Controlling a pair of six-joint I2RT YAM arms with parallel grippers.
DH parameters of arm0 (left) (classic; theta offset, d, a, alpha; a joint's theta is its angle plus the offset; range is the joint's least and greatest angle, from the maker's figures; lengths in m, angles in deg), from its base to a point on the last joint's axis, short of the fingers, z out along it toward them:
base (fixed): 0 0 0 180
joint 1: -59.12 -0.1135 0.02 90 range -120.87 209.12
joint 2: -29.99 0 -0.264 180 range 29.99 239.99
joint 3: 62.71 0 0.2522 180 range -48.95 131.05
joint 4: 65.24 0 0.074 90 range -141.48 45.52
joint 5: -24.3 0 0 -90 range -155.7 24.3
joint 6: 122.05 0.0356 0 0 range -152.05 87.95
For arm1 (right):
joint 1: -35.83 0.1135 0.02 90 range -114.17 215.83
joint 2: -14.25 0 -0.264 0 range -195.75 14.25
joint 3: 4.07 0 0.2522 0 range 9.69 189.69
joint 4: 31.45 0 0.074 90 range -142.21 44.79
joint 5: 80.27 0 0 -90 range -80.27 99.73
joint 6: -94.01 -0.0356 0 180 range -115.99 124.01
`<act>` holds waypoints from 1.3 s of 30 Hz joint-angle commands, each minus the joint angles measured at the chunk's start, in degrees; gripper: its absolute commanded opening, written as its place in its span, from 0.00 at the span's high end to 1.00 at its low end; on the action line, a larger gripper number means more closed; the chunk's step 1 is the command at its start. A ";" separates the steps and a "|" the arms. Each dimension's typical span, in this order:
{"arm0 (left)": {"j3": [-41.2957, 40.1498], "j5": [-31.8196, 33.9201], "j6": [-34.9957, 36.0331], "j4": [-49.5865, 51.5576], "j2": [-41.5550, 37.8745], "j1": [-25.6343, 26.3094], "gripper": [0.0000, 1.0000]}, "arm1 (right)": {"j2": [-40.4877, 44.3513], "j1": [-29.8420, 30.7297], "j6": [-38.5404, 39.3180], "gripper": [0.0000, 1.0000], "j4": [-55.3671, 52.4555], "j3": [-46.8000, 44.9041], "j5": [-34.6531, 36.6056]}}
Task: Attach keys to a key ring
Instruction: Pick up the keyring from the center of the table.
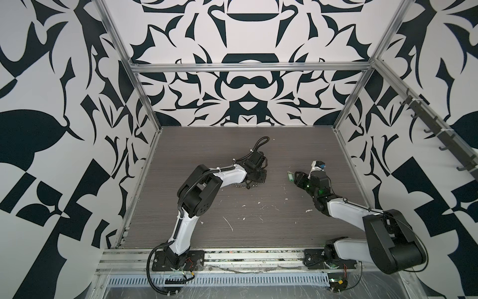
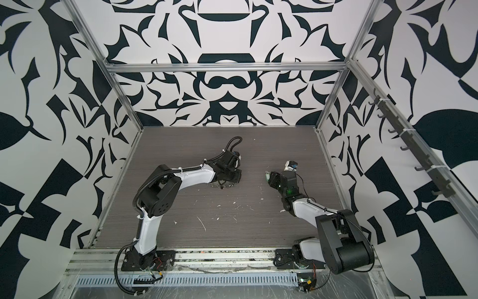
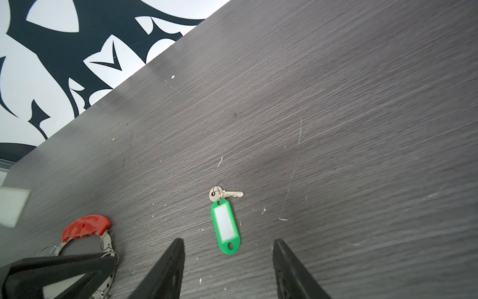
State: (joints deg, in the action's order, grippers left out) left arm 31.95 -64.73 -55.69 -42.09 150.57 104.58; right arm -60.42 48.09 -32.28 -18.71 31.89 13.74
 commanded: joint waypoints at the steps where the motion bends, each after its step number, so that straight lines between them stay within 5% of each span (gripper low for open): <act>1: 1.40 2.30 1.52 3.46 1.66 0.84 0.84 | 0.41 0.31 -0.70 0.41 2.17 0.33 -0.12; 5: 1.54 4.44 2.76 4.53 1.35 1.37 1.00 | 0.41 0.24 -0.71 0.41 2.36 0.39 0.10; 12: -2.15 5.12 8.59 1.45 -4.34 1.48 1.00 | 0.38 0.31 0.40 0.41 1.44 1.20 1.32; 17: -16.97 -7.00 24.12 -14.51 -17.48 0.92 1.00 | 1.19 0.25 -0.97 0.46 6.99 -2.15 10.07; 20: -25.24 -8.18 29.43 -23.03 -26.35 -0.55 1.00 | 3.21 -0.30 -0.53 0.46 10.69 -5.31 10.73; 22: -26.98 -10.77 31.12 -22.98 -30.98 -3.14 1.00 | 7.53 -2.02 -1.29 0.42 0.86 -2.11 4.30; 25: -27.63 -25.33 28.15 -22.64 -36.06 -10.28 1.00 | 12.80 -3.04 1.64 0.43 -12.53 5.32 -6.93; 28: -28.87 -37.98 22.37 -27.56 -39.12 -16.03 1.00 | 15.13 -3.06 4.35 0.57 -11.81 8.10 -19.74; 33: -28.66 -48.50 20.44 -30.05 -40.65 -18.42 1.00 | 11.12 -2.61 2.70 0.63 -5.93 13.66 -39.78; 39: -27.02 -55.33 19.52 -29.14 -39.25 -19.47 1.00 | 5.84 2.52 3.11 0.66 -3.06 20.43 -45.69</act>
State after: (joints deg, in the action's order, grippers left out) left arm 3.78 -112.77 -34.93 -69.28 111.05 85.80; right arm -54.52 48.52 -30.18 -24.83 48.21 -24.88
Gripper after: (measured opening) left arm 0.046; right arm 0.343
